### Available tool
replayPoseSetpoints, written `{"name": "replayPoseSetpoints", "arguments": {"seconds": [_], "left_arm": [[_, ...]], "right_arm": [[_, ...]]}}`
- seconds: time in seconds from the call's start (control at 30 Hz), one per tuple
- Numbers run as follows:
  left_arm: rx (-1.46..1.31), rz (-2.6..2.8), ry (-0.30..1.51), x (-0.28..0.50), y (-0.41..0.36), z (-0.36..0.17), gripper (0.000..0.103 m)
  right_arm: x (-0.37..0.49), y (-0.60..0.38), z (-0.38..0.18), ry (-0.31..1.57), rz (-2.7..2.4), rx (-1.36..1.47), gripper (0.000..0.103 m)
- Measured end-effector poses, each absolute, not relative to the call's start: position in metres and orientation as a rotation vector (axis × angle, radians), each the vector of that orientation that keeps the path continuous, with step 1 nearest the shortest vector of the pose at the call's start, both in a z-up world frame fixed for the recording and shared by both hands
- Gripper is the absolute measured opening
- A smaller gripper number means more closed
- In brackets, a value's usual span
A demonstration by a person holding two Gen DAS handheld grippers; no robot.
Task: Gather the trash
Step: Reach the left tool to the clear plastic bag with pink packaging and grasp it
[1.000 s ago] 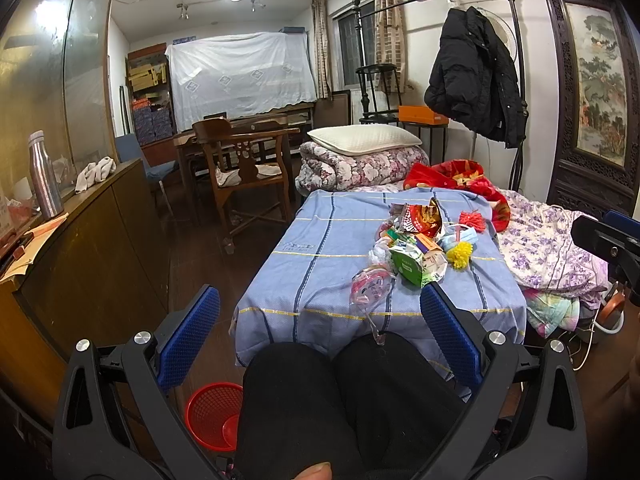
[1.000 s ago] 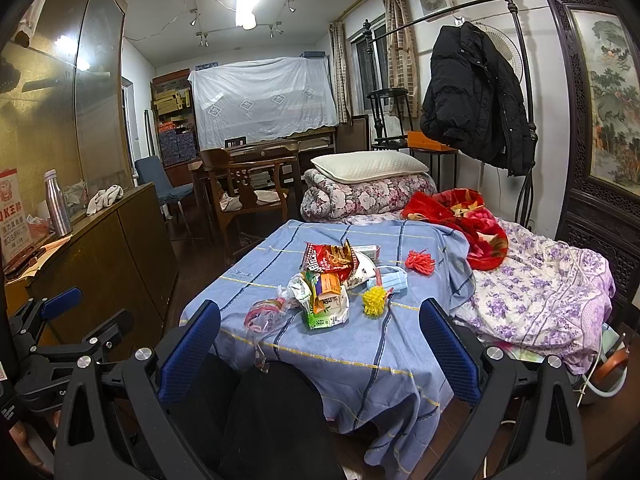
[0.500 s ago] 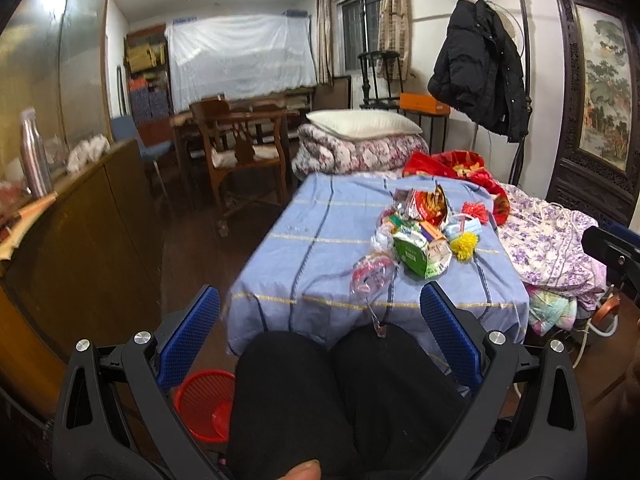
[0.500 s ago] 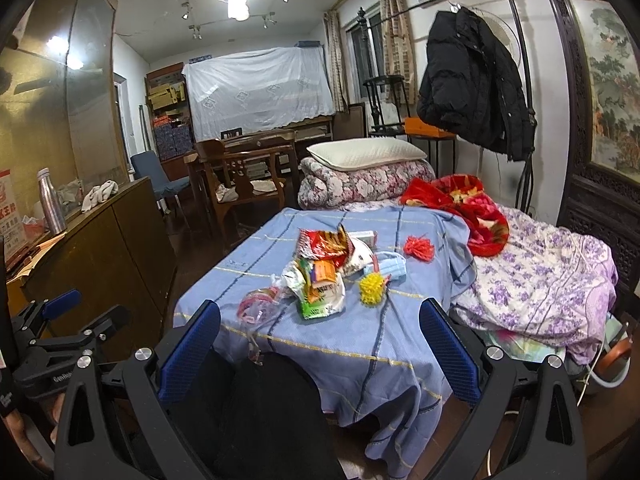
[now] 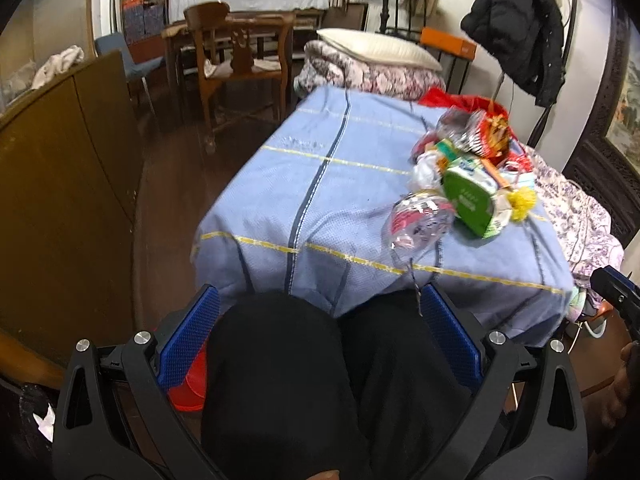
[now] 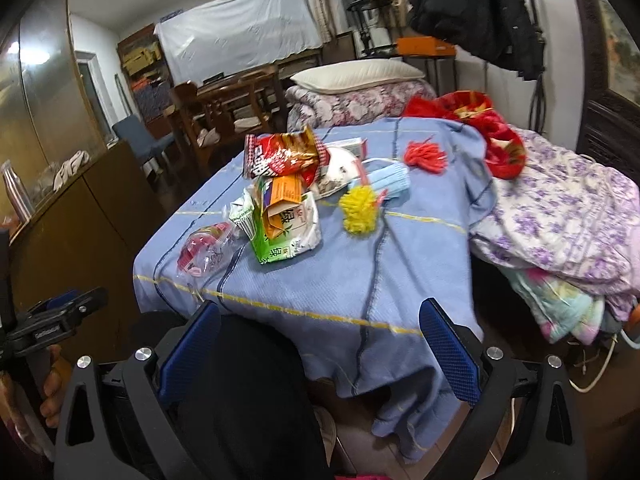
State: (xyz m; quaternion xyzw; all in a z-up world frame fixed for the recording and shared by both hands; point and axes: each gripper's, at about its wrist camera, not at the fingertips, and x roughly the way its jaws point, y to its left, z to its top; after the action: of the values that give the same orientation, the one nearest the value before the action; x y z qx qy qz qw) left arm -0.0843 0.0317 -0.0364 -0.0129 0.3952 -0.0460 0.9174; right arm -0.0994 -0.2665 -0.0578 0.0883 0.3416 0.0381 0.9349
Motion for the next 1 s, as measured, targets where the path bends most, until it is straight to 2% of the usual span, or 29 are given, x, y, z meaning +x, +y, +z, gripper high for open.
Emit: {"name": "replayPoseSetpoints", "arguments": {"seconds": [0.5, 0.7, 1.0], "left_arm": [[0.113, -0.341, 0.876, 0.021, -0.059, -0.074, 0.096], [0.104, -0.272, 0.910, 0.043, -0.048, -0.095, 0.095], [0.008, -0.305, 0.874, 0.050, -0.010, -0.081, 0.063]], "right_arm": [[-0.050, -0.283, -0.074, 0.688, 0.101, 0.247, 0.097], [-0.039, -0.288, -0.079, 0.687, 0.121, 0.272, 0.097], [-0.022, -0.273, -0.081, 0.683, 0.161, 0.269, 0.094]]}}
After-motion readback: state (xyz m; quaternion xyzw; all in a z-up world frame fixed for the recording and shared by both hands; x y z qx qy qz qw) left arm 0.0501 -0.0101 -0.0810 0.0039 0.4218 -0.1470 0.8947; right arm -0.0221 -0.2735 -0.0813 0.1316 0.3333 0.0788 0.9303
